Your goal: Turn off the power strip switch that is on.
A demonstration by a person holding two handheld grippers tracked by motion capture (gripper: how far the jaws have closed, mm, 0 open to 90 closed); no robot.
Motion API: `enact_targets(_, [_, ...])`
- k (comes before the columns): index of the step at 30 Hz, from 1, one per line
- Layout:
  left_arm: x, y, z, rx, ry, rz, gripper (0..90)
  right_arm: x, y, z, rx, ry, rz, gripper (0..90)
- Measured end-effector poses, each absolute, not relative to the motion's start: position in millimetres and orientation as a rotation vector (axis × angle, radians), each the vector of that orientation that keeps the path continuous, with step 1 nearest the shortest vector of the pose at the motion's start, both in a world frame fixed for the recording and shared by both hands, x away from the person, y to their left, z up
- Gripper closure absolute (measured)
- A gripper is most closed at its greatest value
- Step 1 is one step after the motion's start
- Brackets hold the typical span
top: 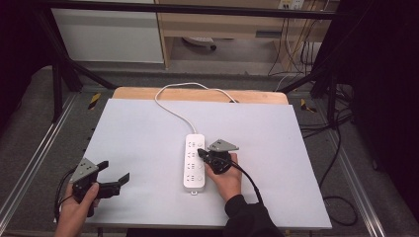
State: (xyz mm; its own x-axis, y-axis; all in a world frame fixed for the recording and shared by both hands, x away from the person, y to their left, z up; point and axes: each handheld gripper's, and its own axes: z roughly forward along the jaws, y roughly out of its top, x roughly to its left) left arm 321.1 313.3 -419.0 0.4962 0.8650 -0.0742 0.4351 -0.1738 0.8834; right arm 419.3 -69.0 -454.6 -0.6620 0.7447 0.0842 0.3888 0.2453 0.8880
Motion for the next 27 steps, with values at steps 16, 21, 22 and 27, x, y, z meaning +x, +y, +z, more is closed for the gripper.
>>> enact_targets(16, [320.5, 312.8, -418.8, 1.795, 1.091, 0.577, 6.8, 418.8, -69.4, -455.0, 1.052, 2.167, 1.393, 90.0])
enact_targets(21, [320.5, 312.5, -418.9, 1.795, 1.094, 0.575, 6.8, 419.0, -69.2, -454.6, 1.048, 2.171, 1.388, 90.0])
enact_targets(22, [320.4, 312.5, -418.8, 1.795, 1.093, 0.574, 6.8, 419.4, -69.4, -454.5, 1.047, 2.172, 1.388, 90.0])
enact_targets(27, [320.6, 312.9, -418.9, 1.794, 1.095, 0.573, 6.8, 418.2, -68.8, -455.0, 1.052, 2.163, 1.387, 90.0])
